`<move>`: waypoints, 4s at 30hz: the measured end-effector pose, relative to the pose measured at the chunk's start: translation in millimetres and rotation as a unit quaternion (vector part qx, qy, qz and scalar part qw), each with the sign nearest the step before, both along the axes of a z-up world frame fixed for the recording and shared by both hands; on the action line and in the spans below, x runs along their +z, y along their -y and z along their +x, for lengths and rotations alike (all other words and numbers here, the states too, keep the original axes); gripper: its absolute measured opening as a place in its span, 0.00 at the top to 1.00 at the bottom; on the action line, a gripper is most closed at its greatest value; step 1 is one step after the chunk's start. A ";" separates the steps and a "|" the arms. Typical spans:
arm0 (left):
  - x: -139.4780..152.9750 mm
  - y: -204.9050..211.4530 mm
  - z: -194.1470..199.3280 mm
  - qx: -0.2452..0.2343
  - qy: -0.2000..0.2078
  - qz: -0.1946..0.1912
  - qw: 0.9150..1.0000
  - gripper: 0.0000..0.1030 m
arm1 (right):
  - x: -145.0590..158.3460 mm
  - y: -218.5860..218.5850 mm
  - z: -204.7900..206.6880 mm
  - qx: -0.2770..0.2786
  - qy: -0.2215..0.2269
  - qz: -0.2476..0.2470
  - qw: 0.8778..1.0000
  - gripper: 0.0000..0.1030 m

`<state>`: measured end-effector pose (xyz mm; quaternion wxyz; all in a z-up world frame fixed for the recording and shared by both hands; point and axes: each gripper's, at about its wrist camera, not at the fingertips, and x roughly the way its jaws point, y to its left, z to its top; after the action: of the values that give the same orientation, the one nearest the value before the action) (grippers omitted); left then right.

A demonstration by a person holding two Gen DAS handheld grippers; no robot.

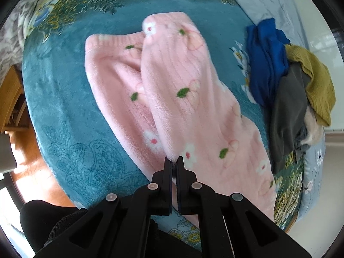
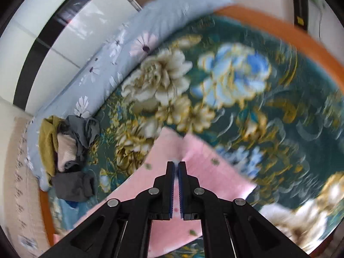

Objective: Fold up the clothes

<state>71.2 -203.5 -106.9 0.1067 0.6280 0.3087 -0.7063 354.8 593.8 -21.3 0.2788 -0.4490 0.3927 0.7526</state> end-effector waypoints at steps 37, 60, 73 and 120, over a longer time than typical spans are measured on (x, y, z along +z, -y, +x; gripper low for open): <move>17.6 -21.2 6.4 -0.033 -0.049 0.024 0.998 0.97 | 16.5 -19.9 11.0 -0.034 -0.056 0.002 0.998 0.94; 3.3 -40.9 -6.3 -0.049 0.015 -0.035 0.998 0.97 | -83.7 -18.6 50.2 -0.071 0.070 -0.062 0.993 0.90; 5.7 -41.3 -5.6 -0.050 0.012 -0.030 0.998 0.97 | -94.6 -21.4 75.5 -0.088 0.038 -0.124 0.988 0.60; -48.9 78.3 -28.9 0.178 -0.116 0.165 0.963 0.96 | -109.9 -16.9 1.2 -0.113 0.134 -0.088 0.981 0.85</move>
<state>42.3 -281.8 -155.8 0.0890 0.4851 0.5385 -0.6832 356.1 610.7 -131.2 0.3714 -0.5218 0.4646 0.6115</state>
